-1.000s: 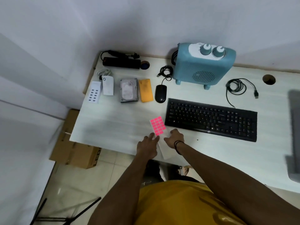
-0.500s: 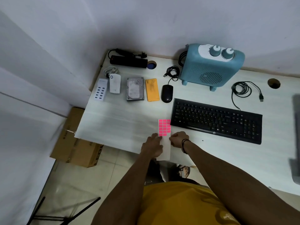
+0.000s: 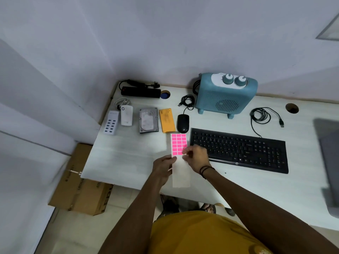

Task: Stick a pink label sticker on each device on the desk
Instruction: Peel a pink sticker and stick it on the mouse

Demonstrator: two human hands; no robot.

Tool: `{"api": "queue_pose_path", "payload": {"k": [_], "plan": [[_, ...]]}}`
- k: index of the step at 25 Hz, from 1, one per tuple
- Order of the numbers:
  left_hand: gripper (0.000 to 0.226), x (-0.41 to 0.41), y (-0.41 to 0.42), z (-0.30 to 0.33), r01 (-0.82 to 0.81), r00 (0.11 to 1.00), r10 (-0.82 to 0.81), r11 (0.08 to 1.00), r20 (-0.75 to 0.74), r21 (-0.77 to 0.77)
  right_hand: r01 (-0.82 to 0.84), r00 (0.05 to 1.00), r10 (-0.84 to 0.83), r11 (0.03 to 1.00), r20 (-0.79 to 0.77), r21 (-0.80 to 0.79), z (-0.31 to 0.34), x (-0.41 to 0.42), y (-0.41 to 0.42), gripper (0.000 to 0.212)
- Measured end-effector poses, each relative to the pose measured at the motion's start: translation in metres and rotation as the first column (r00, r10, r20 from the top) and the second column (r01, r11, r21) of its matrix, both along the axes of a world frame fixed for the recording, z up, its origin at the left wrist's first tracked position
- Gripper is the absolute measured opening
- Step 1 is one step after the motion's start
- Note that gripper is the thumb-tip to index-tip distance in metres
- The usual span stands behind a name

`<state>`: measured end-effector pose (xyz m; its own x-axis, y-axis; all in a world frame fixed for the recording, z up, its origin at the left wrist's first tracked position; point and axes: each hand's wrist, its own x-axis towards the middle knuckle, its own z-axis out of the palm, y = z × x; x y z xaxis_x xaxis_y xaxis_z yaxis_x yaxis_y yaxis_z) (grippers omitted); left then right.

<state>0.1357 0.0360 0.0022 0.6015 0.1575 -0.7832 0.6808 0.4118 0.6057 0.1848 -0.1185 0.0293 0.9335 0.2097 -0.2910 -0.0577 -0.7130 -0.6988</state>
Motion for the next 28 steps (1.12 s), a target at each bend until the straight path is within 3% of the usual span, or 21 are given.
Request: {"api": "queue_pose_path", "payload": {"k": [5,16,20,22,24,28], "plan": [[0.027,0.016,-0.006,0.008,0.065,0.997,-0.062,0.995,0.048,-0.075,0.0,1.0,0.0,1.0,0.006,0.0,0.009,0.004,0.005,0.025],[0.02,0.022,-0.002,-0.003,0.11,0.994,-0.112,0.99,-0.015,-0.09,0.189,0.972,-0.166,0.973,-0.167,0.13,-0.001,0.016,0.01,0.005],[0.02,0.02,0.009,-0.017,0.13,0.986,-0.116,0.984,-0.119,0.119,0.506,0.811,-0.381,0.837,-0.443,0.206,-0.021,0.025,0.006,0.01],[0.02,0.017,0.021,-0.028,0.184,0.973,-0.137,0.947,-0.188,0.263,0.59,0.738,-0.397,0.772,-0.545,0.237,-0.031,0.031,0.003,0.002],[0.024,0.015,0.03,-0.033,0.238,0.956,-0.151,0.9,-0.25,0.366,0.661,0.67,-0.397,0.704,-0.627,0.26,-0.034,0.034,0.002,0.013],[0.024,0.016,0.039,-0.039,0.361,0.917,-0.215,0.806,-0.335,0.47,0.706,0.603,-0.334,0.646,-0.724,0.291,-0.028,0.041,0.01,0.011]]}}
